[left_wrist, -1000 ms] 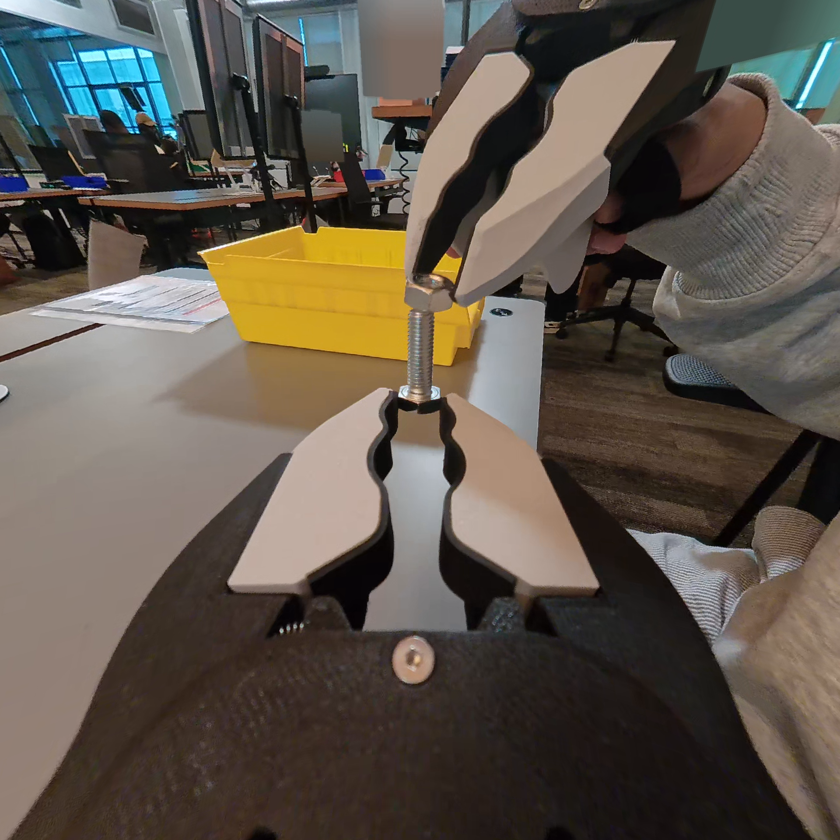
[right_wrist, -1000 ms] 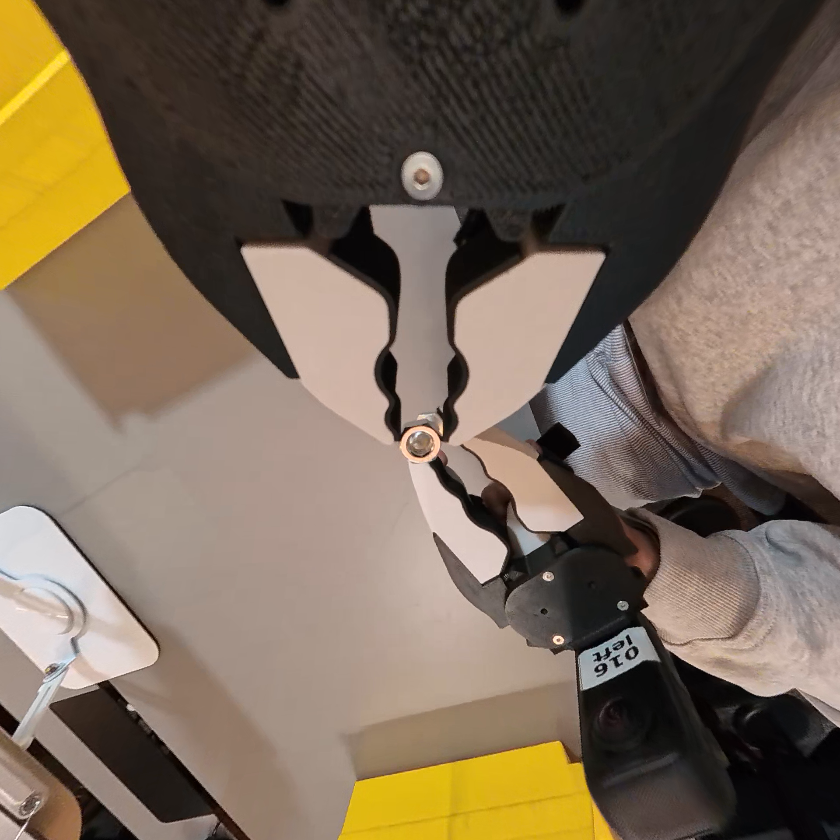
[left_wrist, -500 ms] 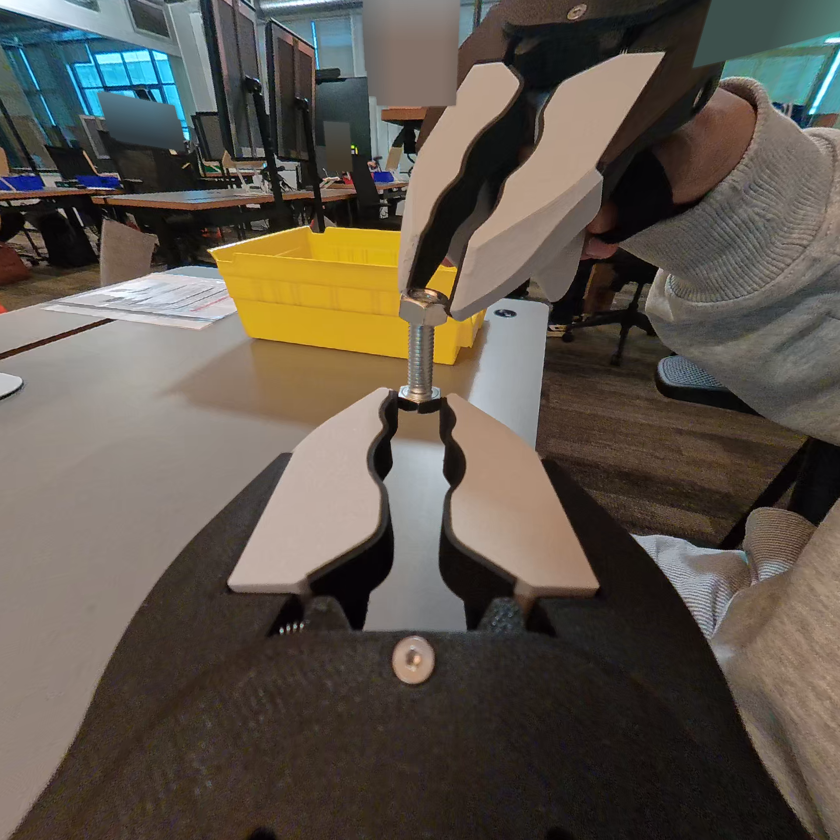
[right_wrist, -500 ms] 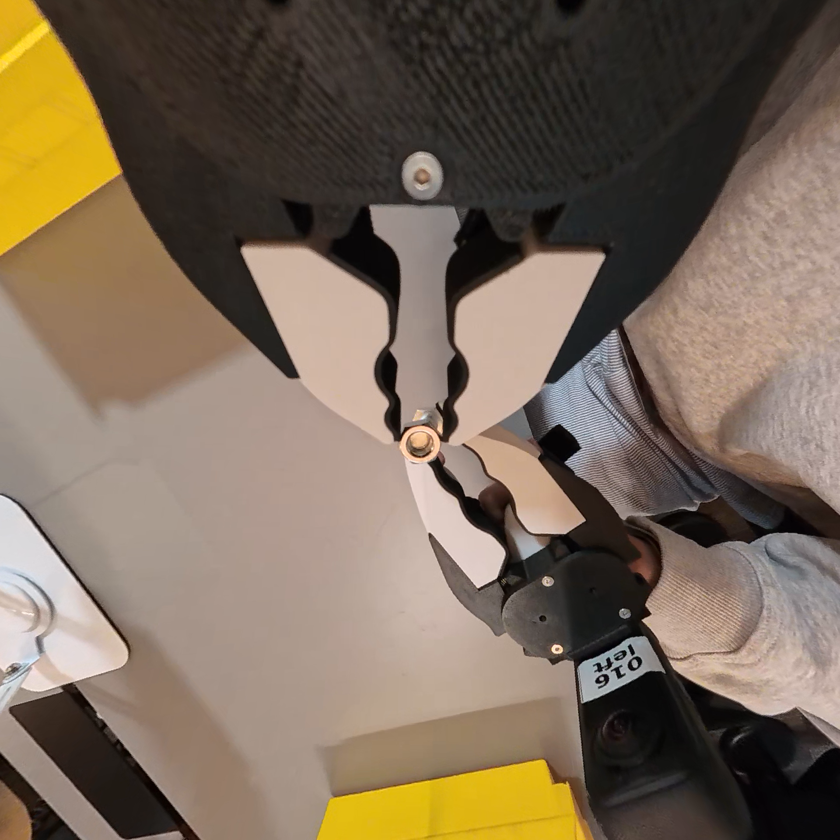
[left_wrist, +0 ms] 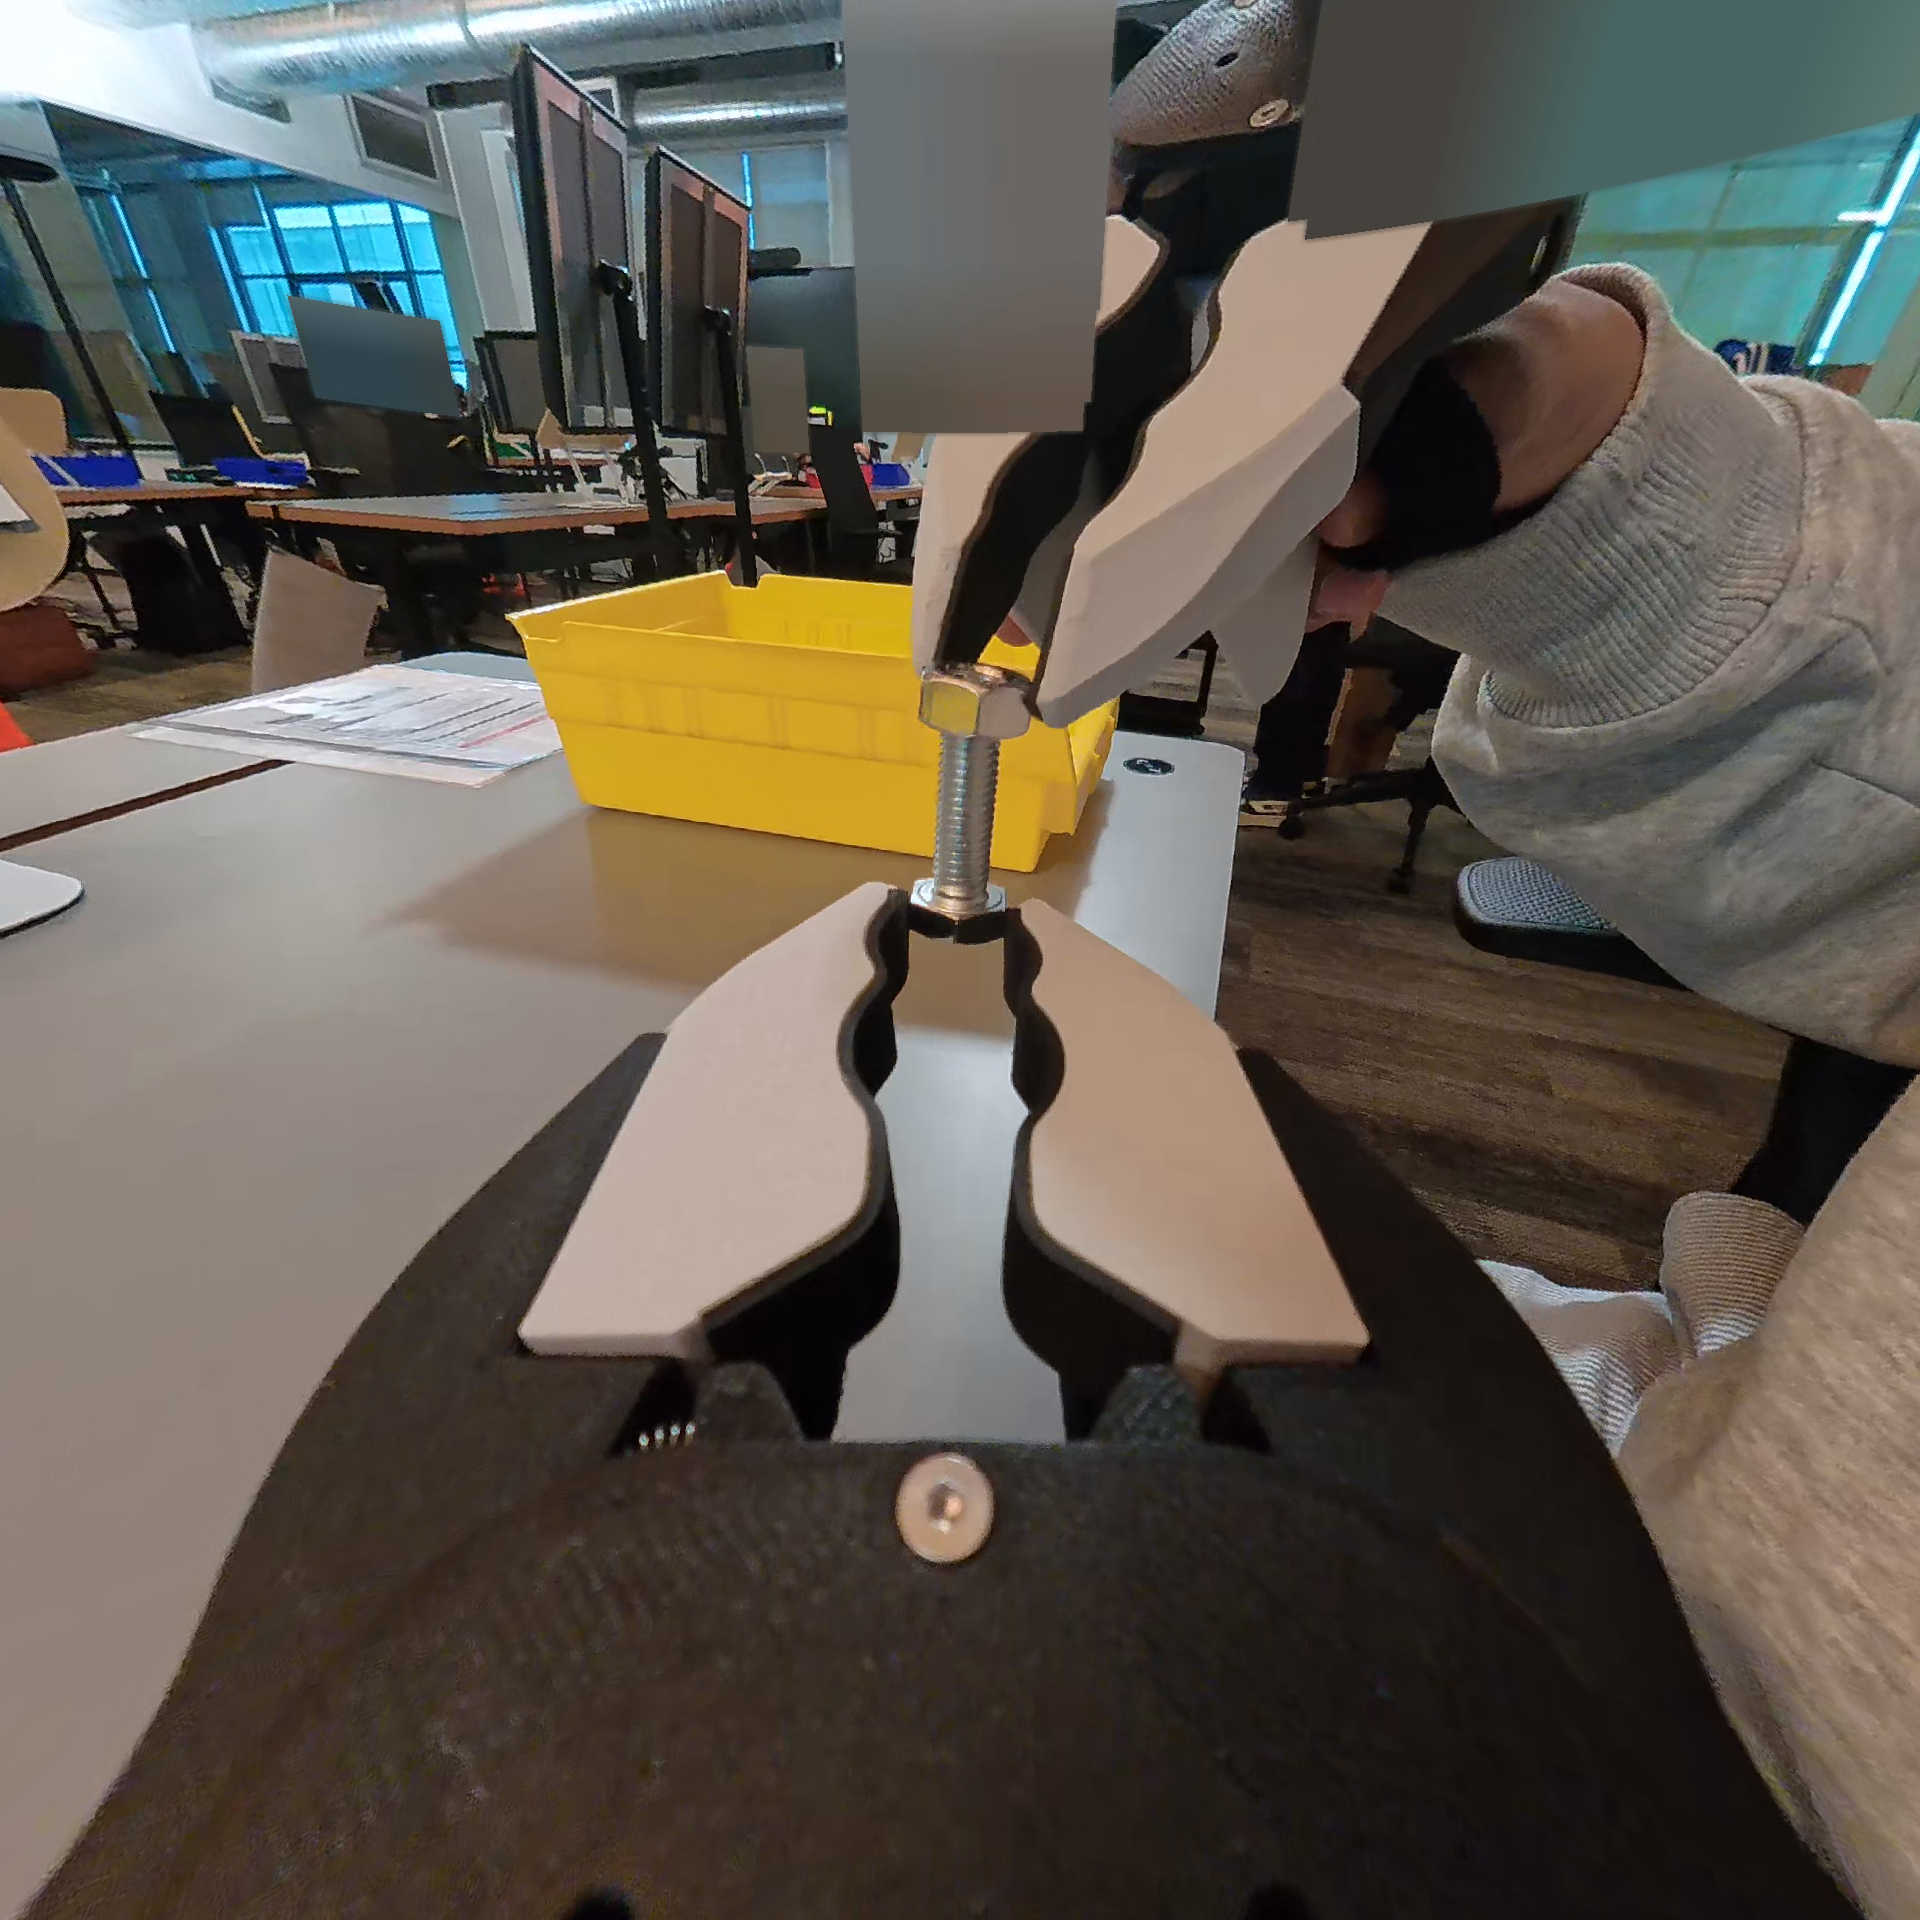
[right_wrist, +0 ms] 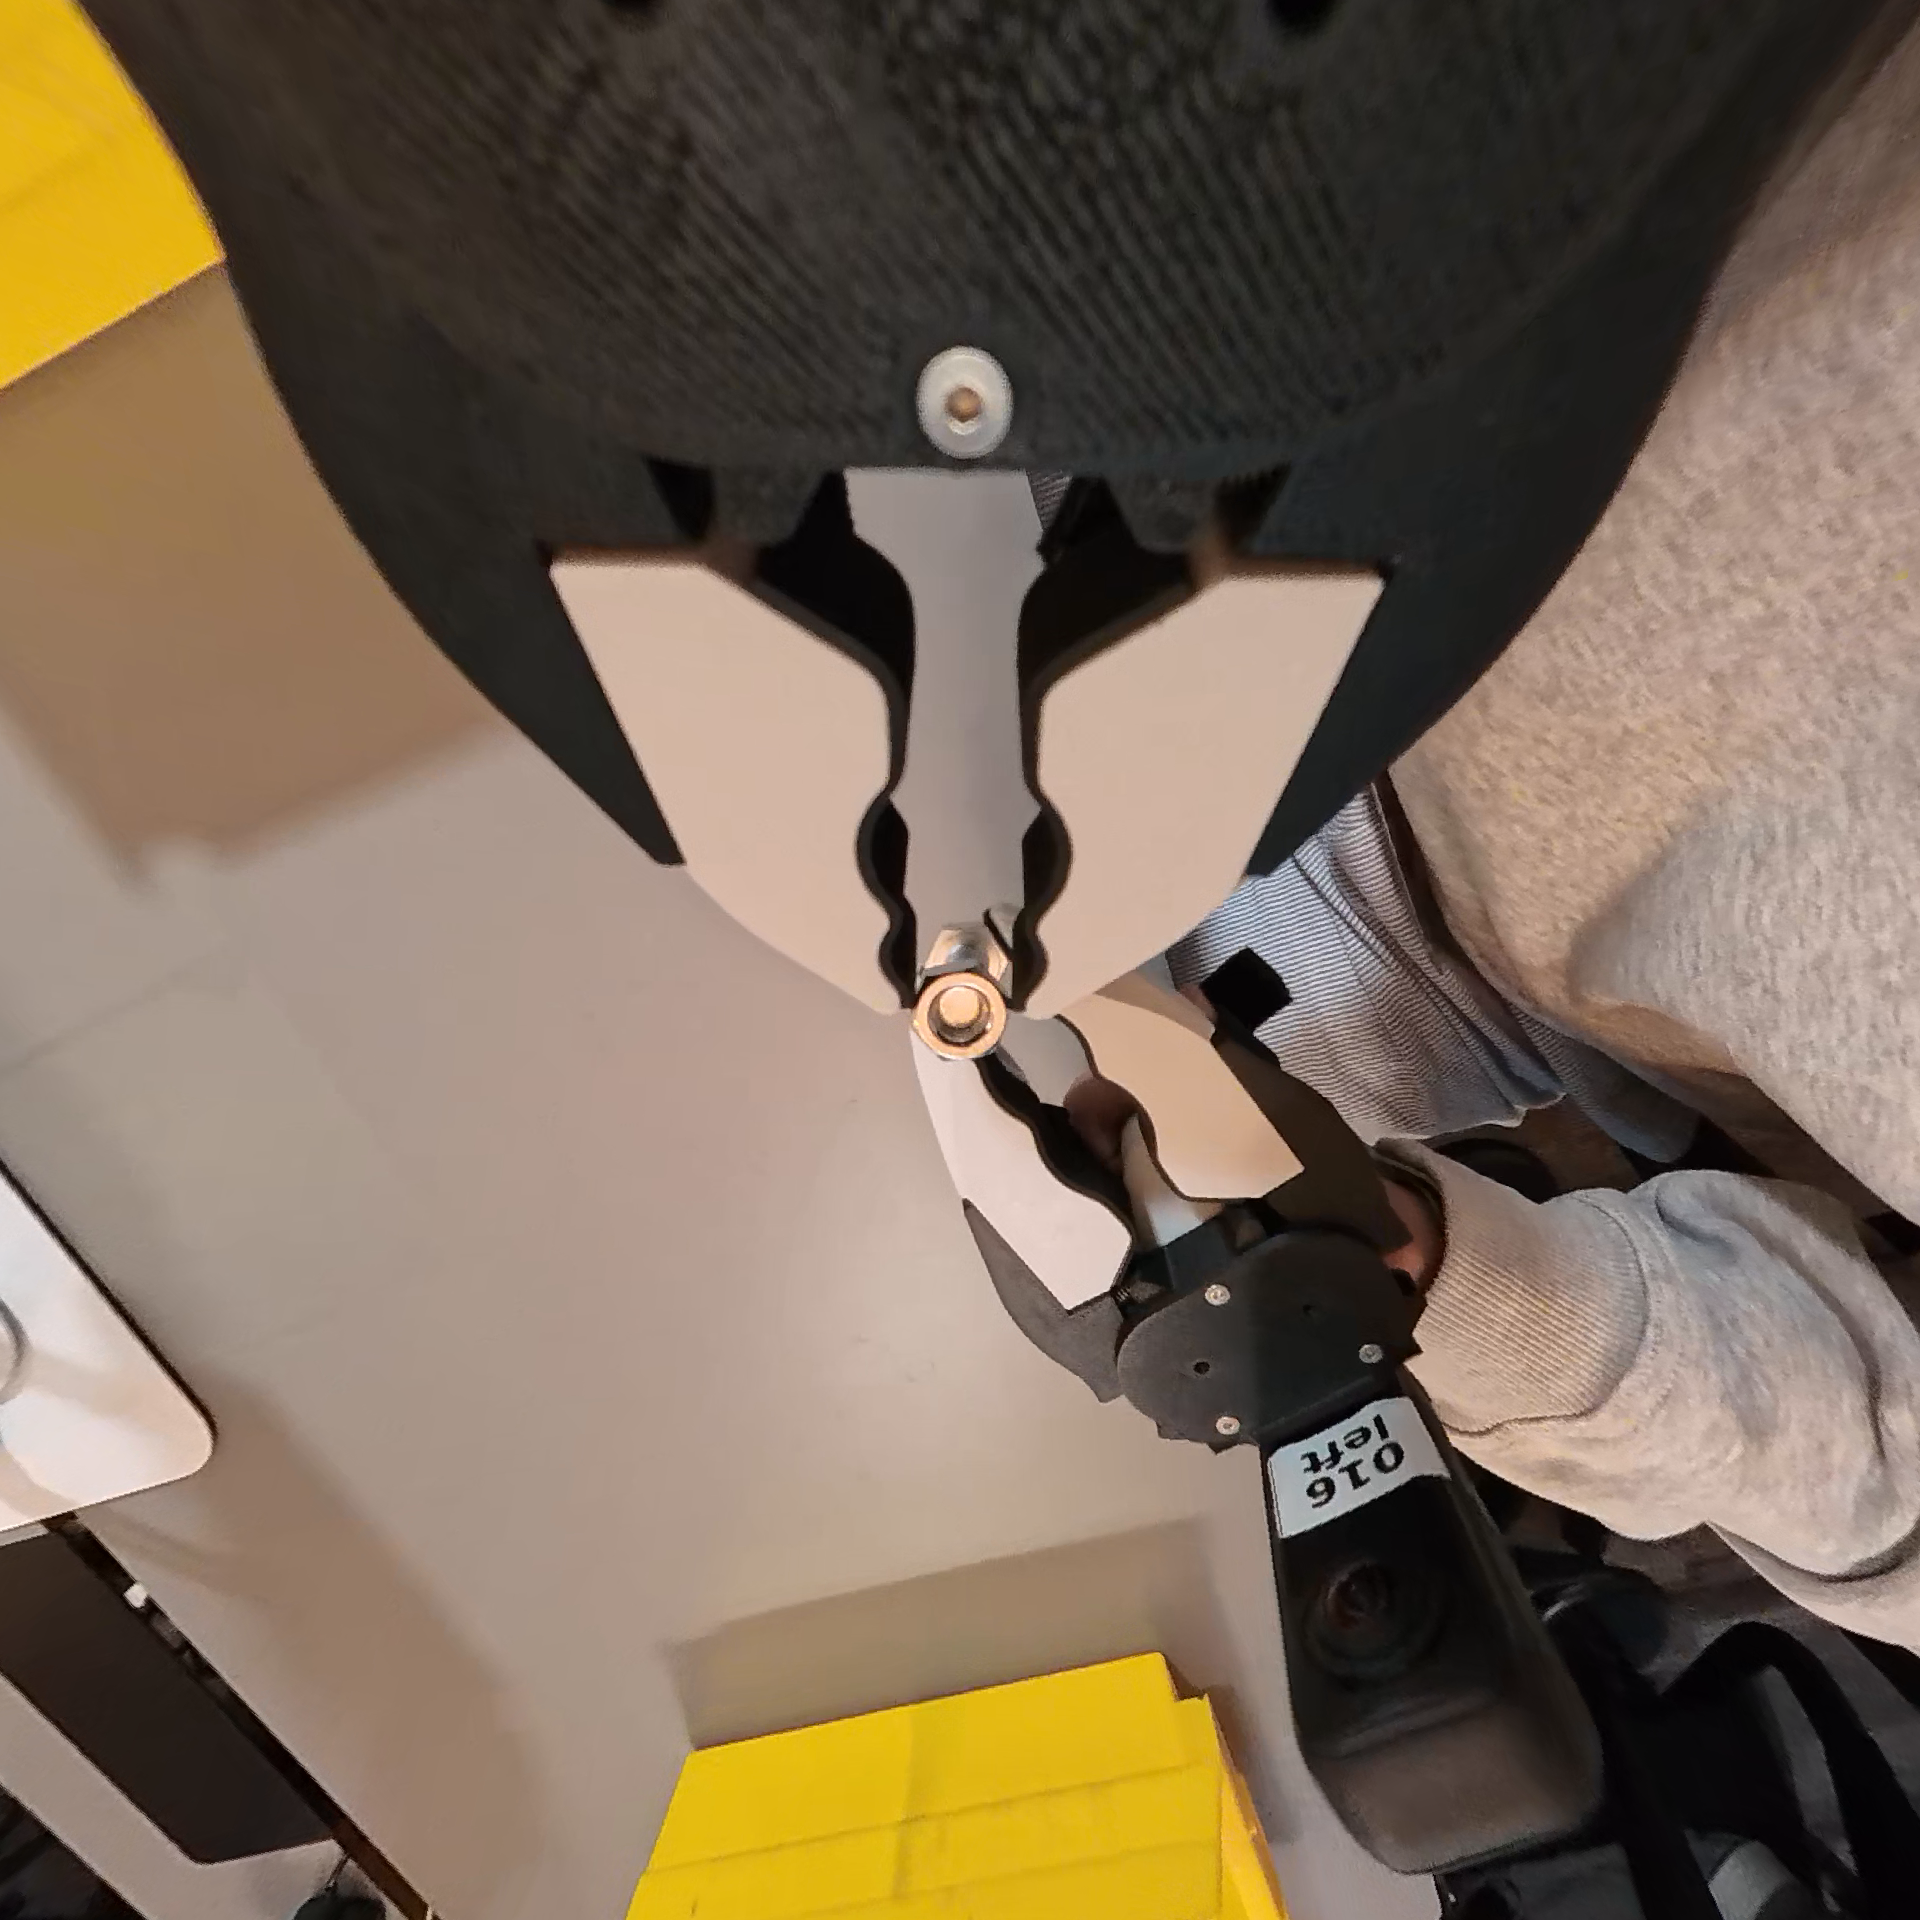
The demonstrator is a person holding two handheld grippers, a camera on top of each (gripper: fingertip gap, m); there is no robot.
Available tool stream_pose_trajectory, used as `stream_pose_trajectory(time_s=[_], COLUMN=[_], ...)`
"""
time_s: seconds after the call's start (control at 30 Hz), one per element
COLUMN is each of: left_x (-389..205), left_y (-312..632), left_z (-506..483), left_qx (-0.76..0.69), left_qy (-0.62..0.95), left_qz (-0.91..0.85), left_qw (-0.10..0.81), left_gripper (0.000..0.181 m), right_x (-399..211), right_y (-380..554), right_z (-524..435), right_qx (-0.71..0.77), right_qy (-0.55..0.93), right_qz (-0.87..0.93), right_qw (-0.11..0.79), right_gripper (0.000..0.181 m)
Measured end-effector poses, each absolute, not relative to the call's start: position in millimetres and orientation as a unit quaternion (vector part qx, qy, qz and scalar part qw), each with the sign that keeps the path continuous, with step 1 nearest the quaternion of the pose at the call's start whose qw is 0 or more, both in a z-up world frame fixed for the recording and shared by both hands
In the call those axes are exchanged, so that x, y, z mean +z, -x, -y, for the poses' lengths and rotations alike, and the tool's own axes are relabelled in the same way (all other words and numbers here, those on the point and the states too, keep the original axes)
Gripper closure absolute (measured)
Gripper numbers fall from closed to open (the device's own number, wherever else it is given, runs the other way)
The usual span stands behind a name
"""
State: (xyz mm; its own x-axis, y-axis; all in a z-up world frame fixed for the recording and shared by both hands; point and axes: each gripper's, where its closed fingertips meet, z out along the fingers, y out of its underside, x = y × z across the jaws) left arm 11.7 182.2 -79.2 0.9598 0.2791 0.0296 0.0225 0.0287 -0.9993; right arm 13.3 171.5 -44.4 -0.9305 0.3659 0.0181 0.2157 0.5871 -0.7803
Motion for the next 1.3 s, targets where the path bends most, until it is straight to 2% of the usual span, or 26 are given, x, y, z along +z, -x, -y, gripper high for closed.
stream_pose_trajectory(time_s=[0.8,0.97,1.13,1.3], left_x=[-78,-76,-72,-67], left_y=[-16,-14,-10,-2], left_z=[-184,-182,-178,-171], left_qx=[0.096,0.086,0.067,0.053], left_qy=[0.690,0.683,0.668,0.649], left_qz=[0.098,0.109,0.130,0.155], left_qw=[0.710,0.718,0.730,0.743], left_gripper=[0.162,0.162,0.162,0.163], right_x=[-45,-43,-34,-11], right_y=[-21,-18,-14,-5], right_z=[-176,-174,-169,-160], right_qx=[0.411,0.421,0.457,0.560], right_qy=[0.167,0.163,0.154,0.129], right_qz=[0.894,0.890,0.872,0.812], right_qw=[0.058,0.068,0.079,0.107], right_gripper=[0.164,0.156,0.152,0.145])
